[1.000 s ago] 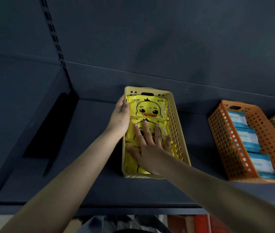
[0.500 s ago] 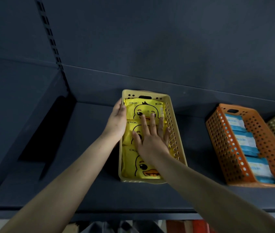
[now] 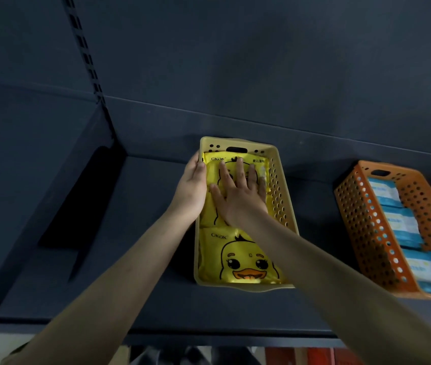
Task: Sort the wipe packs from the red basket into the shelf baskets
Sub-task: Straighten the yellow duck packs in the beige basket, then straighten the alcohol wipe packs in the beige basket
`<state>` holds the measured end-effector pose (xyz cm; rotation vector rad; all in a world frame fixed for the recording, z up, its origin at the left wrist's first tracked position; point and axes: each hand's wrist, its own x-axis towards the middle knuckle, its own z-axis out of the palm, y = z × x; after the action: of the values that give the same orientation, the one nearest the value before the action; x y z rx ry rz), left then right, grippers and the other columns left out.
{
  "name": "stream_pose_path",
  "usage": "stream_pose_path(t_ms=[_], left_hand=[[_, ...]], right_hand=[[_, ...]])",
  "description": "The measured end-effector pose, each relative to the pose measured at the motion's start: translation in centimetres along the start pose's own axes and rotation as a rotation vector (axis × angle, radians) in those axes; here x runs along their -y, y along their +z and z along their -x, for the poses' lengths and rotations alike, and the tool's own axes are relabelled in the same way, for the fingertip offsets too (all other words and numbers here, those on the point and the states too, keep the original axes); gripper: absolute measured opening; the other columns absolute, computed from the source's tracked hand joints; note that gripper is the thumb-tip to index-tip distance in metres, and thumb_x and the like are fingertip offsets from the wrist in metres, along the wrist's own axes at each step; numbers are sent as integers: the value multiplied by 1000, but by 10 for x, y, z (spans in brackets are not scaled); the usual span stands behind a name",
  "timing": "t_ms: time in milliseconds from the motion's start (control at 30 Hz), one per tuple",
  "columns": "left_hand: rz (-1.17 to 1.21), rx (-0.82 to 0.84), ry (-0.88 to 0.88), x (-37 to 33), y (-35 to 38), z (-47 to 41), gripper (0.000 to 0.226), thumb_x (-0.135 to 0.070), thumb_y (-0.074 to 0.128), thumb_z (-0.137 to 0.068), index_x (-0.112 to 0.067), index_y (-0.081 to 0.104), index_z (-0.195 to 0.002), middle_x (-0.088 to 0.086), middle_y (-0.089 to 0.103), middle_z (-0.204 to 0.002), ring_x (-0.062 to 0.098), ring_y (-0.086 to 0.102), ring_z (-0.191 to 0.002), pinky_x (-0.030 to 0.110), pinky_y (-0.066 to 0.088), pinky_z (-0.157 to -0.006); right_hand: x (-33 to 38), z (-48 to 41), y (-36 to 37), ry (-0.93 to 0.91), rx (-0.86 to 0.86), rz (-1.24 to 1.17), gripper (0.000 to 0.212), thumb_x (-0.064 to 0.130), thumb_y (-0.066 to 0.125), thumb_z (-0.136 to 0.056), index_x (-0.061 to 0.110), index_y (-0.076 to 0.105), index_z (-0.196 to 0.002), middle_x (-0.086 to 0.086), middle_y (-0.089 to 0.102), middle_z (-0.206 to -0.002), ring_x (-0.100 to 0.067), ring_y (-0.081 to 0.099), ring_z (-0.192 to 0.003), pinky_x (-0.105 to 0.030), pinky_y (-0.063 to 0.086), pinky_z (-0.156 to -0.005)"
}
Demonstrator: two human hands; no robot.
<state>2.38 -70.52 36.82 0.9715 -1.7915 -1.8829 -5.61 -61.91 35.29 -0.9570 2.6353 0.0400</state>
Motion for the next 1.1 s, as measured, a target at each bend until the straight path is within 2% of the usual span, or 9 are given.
stream_pose_path(t_ms=[267,400,433,500,533,567,700,900,1100], left_hand=[[-32,-1,1,3,0,-3,45,-34,29,-105,-30,30,-150,-6,39,-151,13,36,-138,20,25,-99],[-208,63,63,-2,-5,0,48,-38,27,-105,-29,26,-152,-5,35,-154,16,33,-141,25,25,-104],[-263,77,64,-6,-7,1,47,-37,27,-105,-27,27,-151,-4,37,-153,17,35,-140,26,27,-104],[-354,79,96,-15,-9,2,44,-32,31,-105,-21,34,-147,-1,47,-144,19,42,-134,25,32,-99],[-406,66,131,-20,-9,3,42,-30,34,-104,-19,38,-145,-1,50,-138,21,45,-132,25,34,-96],[-469,45,173,-27,-8,4,43,-29,38,-103,-17,39,-144,-1,50,-138,23,44,-132,27,36,-98],[-692,-36,348,-61,13,9,47,-30,46,-98,-18,41,-143,5,41,-149,27,39,-135,46,34,-111],[-734,65,541,-97,103,30,32,-23,48,-98,-14,58,-128,4,56,-133,23,49,-124,30,35,-102],[-741,183,611,-100,234,50,27,-23,49,-96,-16,62,-120,3,60,-126,22,54,-117,29,40,-97]], right_hand=[[-7,-6,2,-47,-54,-54,63,63,8,-95,41,-20,-148,7,-33,-154,-21,-31,-142,-49,-18,-116],[-15,7,-23,-70,-31,-338,66,54,23,-99,33,-11,-152,-1,-18,-160,-24,-19,-146,-45,-9,-117],[-18,14,-31,-79,-48,-409,68,52,29,-100,31,-7,-153,-1,-12,-161,-25,-10,-148,-46,0,-118],[-26,31,-51,-98,-113,-477,66,46,39,-99,29,7,-154,-2,8,-162,-23,32,-140,-45,31,-114],[-33,39,-62,-110,-159,-491,62,43,42,-99,26,15,-153,-3,24,-158,-21,51,-122,-39,46,-100],[-42,46,-73,-119,-210,-497,58,40,43,-100,22,25,-151,-4,38,-150,-19,58,-110,-31,48,-87],[-101,67,-110,-74,-404,-488,46,35,52,-97,15,48,-138,-5,56,-137,-23,56,-119,-25,39,-94],[-225,104,-132,106,-580,-439,38,33,55,-94,15,61,-126,-5,65,-125,-23,59,-117,-27,40,-93],[-368,147,-133,246,-597,-448,45,44,51,-89,14,64,-120,-9,66,-122,-21,61,-110,-28,41,-89]])
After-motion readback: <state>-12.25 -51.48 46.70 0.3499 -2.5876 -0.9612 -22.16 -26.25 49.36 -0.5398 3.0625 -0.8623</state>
